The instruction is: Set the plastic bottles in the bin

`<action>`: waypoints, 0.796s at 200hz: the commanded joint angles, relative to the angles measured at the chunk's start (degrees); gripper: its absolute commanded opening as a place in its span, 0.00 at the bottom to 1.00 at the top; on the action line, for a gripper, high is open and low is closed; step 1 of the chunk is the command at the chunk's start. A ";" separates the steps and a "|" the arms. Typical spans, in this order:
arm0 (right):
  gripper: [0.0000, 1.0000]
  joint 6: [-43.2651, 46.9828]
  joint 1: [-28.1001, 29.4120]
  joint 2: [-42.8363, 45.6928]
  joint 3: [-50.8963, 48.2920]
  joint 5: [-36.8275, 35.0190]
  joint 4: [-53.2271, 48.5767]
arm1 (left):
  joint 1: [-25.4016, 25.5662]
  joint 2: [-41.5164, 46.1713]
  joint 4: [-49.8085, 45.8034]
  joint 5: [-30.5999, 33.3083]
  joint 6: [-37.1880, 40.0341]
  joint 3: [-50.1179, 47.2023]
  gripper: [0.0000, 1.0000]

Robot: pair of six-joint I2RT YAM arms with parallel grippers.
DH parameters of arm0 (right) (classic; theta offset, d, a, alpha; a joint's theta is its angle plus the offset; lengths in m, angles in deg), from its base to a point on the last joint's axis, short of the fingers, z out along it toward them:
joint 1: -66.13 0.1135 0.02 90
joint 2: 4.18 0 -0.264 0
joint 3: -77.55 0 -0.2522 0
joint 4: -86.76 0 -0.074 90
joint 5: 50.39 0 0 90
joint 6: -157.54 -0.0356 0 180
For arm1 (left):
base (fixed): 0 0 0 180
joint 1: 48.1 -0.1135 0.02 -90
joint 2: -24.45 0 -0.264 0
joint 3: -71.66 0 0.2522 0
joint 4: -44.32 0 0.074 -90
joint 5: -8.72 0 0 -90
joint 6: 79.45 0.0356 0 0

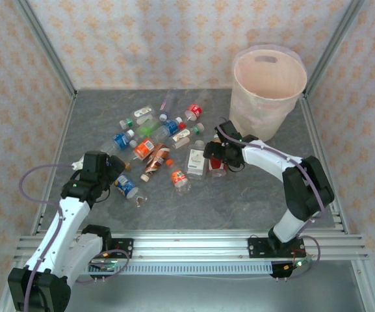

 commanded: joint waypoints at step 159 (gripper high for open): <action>0.62 2.21 0.32 5.24 -4.86 -5.99 7.04 | 0.29 -0.85 -0.06 1.22 -1.19 -2.00 1.00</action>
